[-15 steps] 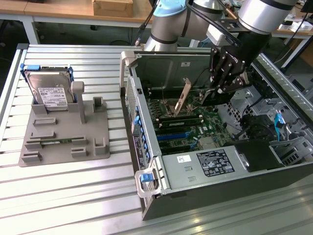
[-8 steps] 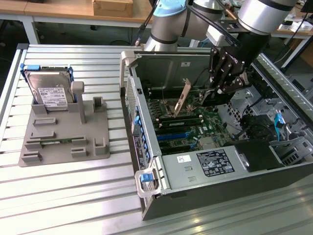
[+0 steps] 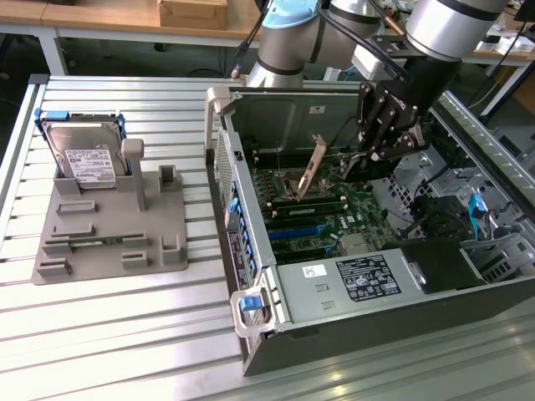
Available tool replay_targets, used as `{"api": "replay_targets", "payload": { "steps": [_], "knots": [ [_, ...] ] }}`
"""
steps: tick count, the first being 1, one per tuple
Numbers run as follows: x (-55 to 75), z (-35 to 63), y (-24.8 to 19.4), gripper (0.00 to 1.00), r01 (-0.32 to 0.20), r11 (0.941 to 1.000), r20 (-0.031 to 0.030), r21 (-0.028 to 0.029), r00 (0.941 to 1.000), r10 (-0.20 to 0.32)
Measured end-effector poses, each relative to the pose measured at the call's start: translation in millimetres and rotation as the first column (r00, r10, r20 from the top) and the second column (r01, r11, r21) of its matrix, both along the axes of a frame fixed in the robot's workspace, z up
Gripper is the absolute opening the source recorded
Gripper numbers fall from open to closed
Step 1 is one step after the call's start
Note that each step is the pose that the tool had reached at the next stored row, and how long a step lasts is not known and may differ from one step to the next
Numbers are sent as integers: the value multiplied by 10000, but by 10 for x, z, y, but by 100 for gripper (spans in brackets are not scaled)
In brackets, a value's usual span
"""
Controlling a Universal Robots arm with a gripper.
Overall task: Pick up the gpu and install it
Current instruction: 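Insert the gpu into the slot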
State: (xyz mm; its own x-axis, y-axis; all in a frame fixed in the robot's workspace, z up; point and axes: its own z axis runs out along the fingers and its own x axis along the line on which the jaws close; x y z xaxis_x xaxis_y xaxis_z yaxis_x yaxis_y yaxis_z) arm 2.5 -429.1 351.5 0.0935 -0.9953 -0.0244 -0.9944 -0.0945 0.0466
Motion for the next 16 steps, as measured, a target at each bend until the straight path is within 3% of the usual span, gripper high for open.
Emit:
{"api": "replay_targets", "payload": {
  "steps": [16],
  "knots": [
    [0,-49,0,26,0,10000,0,0,10000,0]
  ]
}}
